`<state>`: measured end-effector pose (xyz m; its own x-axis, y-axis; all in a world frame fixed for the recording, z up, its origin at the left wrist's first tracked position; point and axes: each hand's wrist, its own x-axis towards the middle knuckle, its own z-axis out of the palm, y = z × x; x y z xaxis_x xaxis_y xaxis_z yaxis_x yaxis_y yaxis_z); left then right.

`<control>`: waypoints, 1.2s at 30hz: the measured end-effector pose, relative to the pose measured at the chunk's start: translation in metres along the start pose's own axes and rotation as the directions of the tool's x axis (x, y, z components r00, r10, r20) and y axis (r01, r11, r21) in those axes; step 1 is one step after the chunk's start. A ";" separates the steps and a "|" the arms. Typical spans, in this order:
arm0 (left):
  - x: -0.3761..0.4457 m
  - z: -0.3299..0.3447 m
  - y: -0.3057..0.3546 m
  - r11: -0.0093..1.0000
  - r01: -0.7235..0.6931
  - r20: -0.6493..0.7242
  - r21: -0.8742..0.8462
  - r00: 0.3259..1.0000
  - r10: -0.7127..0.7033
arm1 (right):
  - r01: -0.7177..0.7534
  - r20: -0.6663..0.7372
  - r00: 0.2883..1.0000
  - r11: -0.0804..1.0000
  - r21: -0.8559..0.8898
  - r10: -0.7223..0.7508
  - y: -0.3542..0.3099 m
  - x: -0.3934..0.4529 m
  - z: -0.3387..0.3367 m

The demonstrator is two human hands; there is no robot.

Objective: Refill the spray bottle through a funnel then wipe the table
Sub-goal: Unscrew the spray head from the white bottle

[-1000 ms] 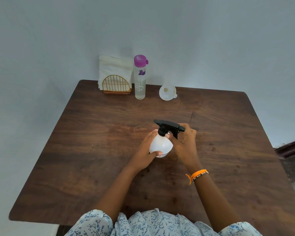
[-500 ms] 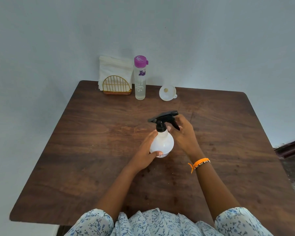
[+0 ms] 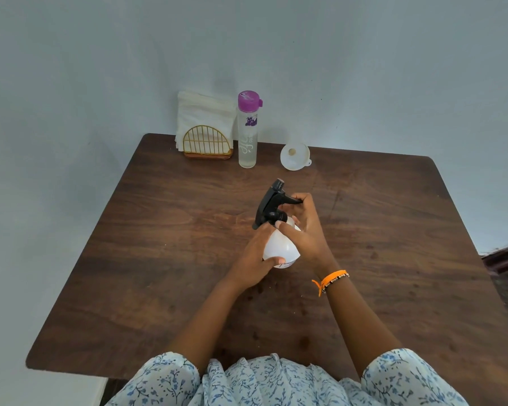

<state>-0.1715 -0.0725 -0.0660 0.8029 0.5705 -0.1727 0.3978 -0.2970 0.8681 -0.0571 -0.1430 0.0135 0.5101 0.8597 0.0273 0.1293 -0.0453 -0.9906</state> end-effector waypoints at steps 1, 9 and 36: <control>0.001 0.000 0.000 1.000 0.000 -0.003 -0.001 1.000 0.000 | 0.001 0.003 1.000 1.000 0.002 -0.001 0.000 0.000 -0.001; 0.000 0.000 0.000 1.000 0.000 -0.008 -0.006 1.000 0.000 | -0.053 -0.076 0.995 0.985 0.167 0.066 -0.001 0.001 -0.003; 0.001 0.002 0.000 0.998 -0.043 0.013 0.050 0.999 0.043 | 0.143 -0.411 0.863 0.640 0.755 0.292 -0.076 0.040 -0.074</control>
<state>-0.1699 -0.0737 -0.0671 0.8247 0.5477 -0.1414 0.3845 -0.3595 0.8502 0.0163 -0.1427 0.0998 0.8279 0.5198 -0.2105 -0.4862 0.4781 -0.7315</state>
